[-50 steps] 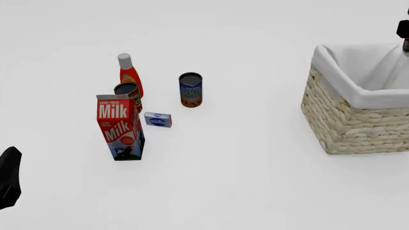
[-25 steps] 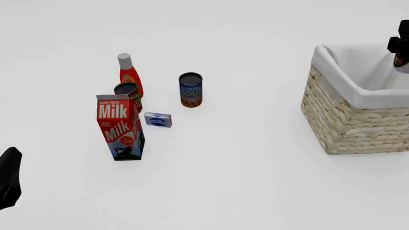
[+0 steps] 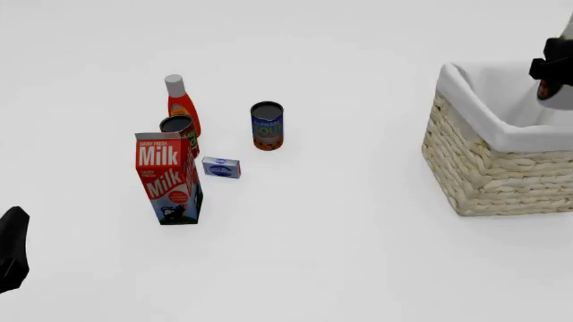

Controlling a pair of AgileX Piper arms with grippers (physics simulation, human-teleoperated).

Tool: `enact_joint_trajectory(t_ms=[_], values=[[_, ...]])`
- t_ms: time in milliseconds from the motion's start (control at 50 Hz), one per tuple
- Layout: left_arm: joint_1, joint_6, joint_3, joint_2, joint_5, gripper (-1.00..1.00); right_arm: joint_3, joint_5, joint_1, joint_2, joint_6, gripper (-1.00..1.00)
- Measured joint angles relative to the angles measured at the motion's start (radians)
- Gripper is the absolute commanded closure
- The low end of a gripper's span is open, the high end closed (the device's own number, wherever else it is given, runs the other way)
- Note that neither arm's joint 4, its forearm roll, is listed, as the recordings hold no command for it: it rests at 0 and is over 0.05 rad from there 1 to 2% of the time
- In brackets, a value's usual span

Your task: Pick the salad dressing and place it in the basket.

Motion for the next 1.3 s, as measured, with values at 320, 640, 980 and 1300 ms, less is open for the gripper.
enact_joint_trajectory(t_ms=[320, 640, 980, 1300], values=[[0.004, -0.004, 0.000, 0.000, 0.003, -1.00, 0.016, -0.019, 0.001, 0.027, 0.010, 1.00], [0.007, -0.004, 0.000, 0.000, 0.005, -1.00, 0.013, -0.041, 0.000, 0.061, 0.024, 1.00], [0.006, -0.002, 0.000, 0.000, 0.006, -1.00, -0.008, -0.068, -0.011, 0.113, 0.036, 1.00], [0.007, 0.001, 0.000, 0.000, 0.004, -1.00, -0.026, -0.087, -0.018, 0.166, 0.041, 1.00]])
